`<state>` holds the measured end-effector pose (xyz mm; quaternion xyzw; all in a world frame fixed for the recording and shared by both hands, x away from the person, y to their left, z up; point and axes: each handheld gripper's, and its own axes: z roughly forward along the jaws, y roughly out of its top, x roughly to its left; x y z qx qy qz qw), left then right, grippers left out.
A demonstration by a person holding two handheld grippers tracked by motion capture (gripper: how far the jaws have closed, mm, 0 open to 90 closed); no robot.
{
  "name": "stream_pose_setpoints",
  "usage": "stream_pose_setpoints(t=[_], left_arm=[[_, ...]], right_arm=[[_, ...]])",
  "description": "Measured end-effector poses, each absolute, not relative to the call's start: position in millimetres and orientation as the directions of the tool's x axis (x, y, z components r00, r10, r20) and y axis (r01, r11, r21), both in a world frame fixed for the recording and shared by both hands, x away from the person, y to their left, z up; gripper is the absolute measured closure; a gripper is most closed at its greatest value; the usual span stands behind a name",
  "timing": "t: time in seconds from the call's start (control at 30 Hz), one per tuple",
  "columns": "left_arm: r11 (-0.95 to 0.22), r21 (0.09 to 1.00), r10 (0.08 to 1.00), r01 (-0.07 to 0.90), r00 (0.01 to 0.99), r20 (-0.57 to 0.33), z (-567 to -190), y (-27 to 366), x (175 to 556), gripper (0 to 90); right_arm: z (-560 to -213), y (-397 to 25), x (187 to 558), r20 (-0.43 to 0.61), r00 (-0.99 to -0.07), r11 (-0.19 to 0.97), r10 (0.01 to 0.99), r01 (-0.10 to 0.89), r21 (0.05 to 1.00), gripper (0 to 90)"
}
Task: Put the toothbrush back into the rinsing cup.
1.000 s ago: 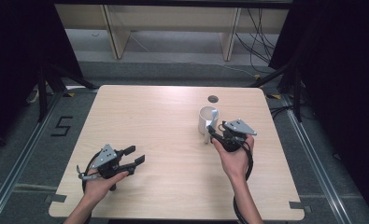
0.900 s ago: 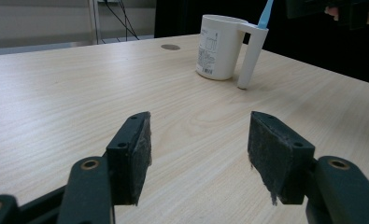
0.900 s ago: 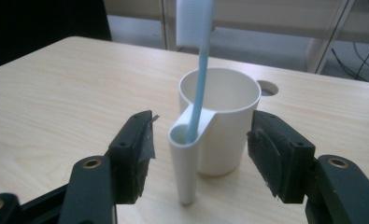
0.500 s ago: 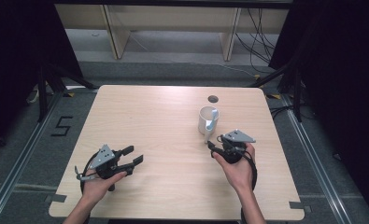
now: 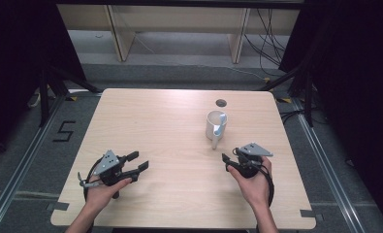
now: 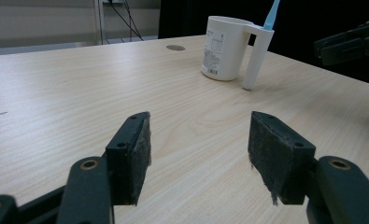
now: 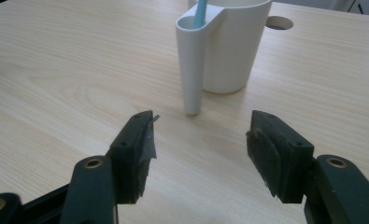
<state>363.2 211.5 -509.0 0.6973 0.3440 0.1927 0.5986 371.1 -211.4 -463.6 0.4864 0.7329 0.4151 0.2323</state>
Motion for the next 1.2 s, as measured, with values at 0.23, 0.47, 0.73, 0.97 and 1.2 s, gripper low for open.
stream_pose_setpoints(t=[0.23, 0.47, 0.73, 0.97, 1.2], left_arm=[[-0.06, 0.965, 0.722, 0.257, 0.679, -0.136, -508.6, 212.1, 362.6, 38.9], [-0.062, 0.965, 0.724, 0.255, 0.677, -0.133, -507.8, 212.2, 362.2, 38.8], [-0.055, 0.966, 0.728, 0.253, 0.672, -0.134, -506.5, 215.4, 362.5, 38.8], [-0.056, 0.966, 0.729, 0.252, 0.672, -0.133, -505.8, 216.1, 362.4, 38.7], [-0.049, 0.966, 0.733, 0.253, 0.667, -0.138, -506.6, 217.9, 363.4, 38.7]], right_arm=[[-471.3, -224.8, 364.2, 0.046, -0.404, 0.182, 0.914, 0.507, 0.842, 42.6], [-477.7, -236.0, 354.1, 0.087, -0.365, 0.131, 0.927, 0.532, 0.837, 43.0], [-483.7, -250.1, 347.3, 0.091, -0.344, 0.105, 0.934, 0.511, 0.853, 44.5], [-486.8, -257.1, 340.4, 0.094, -0.314, 0.086, 0.945, 0.513, 0.854, 44.5], [-494.0, -268.1, 334.7, 0.08, -0.293, 0.077, 0.953, 0.488, 0.869, 45.2]])
